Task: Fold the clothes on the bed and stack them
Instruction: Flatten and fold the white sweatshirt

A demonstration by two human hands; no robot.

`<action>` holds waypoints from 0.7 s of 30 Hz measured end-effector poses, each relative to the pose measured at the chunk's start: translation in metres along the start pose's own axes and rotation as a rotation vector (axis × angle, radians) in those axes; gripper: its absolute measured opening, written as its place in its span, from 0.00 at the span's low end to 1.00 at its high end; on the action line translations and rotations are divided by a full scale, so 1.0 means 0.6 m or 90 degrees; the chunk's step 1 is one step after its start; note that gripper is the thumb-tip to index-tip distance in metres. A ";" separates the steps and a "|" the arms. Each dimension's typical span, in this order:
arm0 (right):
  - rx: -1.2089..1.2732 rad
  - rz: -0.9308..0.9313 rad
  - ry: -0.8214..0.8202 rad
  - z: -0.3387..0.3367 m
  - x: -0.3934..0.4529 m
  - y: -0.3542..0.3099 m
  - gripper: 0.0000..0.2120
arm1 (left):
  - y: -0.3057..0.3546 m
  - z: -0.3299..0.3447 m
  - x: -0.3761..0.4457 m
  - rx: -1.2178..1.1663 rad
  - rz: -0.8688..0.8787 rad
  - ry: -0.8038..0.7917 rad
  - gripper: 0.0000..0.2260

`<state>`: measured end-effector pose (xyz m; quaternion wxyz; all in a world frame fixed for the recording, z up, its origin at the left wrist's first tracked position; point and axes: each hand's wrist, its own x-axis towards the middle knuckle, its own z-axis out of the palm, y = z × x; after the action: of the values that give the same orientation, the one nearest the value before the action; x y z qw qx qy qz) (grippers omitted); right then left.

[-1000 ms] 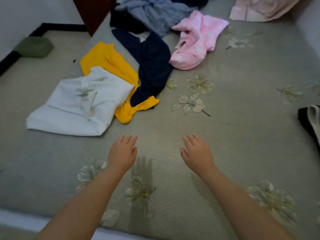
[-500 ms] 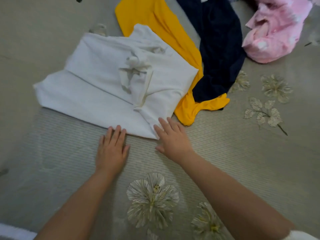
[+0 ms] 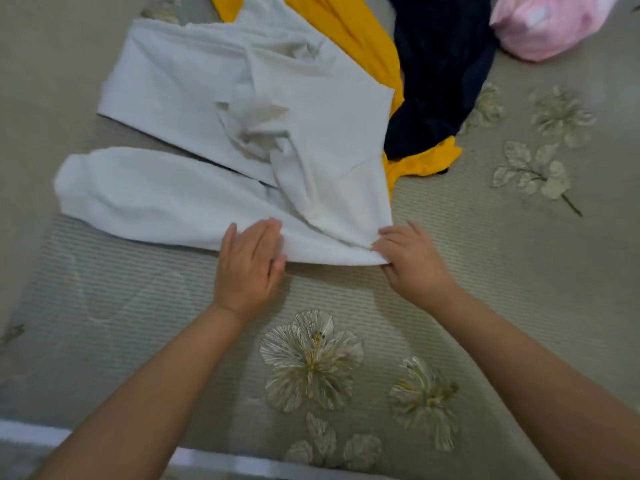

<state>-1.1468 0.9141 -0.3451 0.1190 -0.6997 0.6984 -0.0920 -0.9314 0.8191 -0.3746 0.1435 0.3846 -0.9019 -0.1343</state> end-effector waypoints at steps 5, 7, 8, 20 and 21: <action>0.005 0.197 -0.219 -0.036 -0.195 0.098 0.12 | 0.102 0.008 0.036 0.051 0.146 -0.034 0.20; -0.033 0.224 -0.307 -0.039 -0.285 0.128 0.15 | 0.159 0.030 0.035 0.115 0.115 -0.216 0.28; -0.043 0.244 -0.333 -0.041 -0.326 0.137 0.15 | 0.186 0.044 0.032 0.148 0.098 -0.301 0.31; -0.285 0.549 -0.453 -0.140 -0.700 0.349 0.16 | 0.631 0.169 -0.037 -0.181 0.143 -0.483 0.10; -0.295 0.609 -0.447 -0.145 -0.713 0.365 0.16 | 0.663 0.173 -0.033 -0.223 0.144 -0.450 0.09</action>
<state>-1.3852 1.3394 -0.3104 0.2144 -0.3061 0.8549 0.3600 -1.2167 1.1130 -0.3331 -0.0976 0.1832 -0.8957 -0.3933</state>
